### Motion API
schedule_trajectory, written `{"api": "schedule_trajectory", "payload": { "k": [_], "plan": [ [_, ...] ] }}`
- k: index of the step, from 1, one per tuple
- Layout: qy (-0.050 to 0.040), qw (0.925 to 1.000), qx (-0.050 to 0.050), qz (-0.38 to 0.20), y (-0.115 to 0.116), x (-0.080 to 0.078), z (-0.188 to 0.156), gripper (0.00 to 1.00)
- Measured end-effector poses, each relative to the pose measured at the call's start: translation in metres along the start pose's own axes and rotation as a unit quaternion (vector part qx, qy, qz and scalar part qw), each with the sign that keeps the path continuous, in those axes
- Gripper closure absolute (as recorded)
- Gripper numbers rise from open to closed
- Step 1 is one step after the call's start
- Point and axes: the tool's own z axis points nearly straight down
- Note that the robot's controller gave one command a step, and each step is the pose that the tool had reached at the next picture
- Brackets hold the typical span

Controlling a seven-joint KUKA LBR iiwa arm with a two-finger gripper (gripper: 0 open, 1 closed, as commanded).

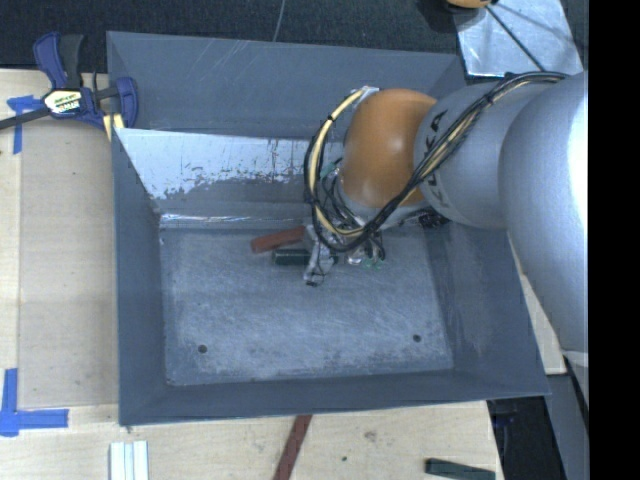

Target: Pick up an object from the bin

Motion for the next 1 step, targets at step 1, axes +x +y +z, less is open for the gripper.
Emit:
{"api": "schedule_trajectory", "payload": {
  "k": [1],
  "plan": [
    [0.0043, 1.0, 0.0, 0.003, 0.0288, -0.0044, -0.1338, 1.0]
  ]
}}
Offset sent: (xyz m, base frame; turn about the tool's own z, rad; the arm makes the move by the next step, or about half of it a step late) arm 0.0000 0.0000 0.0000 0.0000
